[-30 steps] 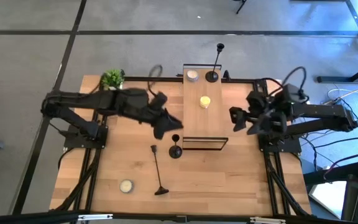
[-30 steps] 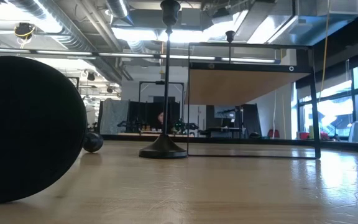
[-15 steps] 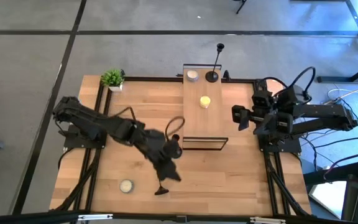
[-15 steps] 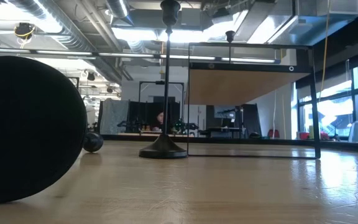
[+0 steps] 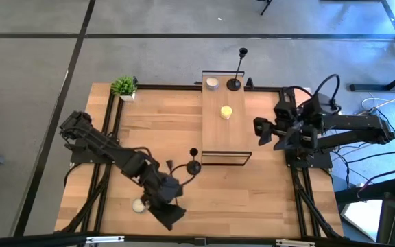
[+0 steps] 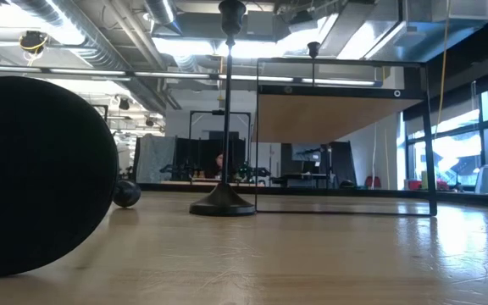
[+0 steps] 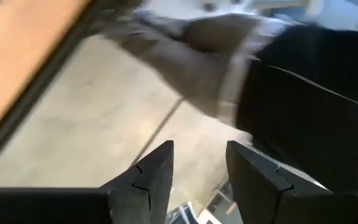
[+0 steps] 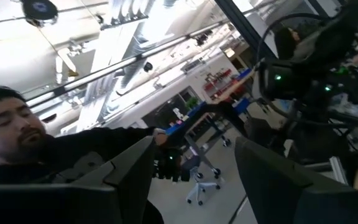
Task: Pick & Place candle stick holders
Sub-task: Put the left black candle holder to the left of the yellow candle jar on the shelf
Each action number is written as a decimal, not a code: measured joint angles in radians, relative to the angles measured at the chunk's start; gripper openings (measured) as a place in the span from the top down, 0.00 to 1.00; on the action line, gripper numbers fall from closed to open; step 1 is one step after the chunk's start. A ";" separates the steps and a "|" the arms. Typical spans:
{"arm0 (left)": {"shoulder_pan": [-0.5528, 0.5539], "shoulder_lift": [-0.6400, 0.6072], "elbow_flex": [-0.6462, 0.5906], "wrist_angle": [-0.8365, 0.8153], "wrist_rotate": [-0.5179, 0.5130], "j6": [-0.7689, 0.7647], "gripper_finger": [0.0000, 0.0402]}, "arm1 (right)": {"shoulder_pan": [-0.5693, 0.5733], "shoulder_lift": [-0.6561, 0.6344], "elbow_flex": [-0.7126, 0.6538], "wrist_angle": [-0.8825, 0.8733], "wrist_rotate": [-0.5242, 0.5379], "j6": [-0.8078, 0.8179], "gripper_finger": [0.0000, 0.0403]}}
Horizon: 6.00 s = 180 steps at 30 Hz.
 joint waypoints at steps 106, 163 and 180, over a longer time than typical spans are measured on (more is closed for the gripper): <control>0.069 0.081 -0.524 0.144 -0.624 -0.390 0.64 | 0.000 0.003 0.000 -0.227 0.161 -0.097 0.44; -0.060 -0.209 -0.033 -0.813 -1.242 -0.481 0.97 | 0.000 0.003 0.000 -0.225 0.168 -0.078 0.44; 0.284 -0.342 0.010 -0.927 -1.439 0.022 0.97 | 0.000 0.003 0.000 -0.218 0.488 -0.128 0.44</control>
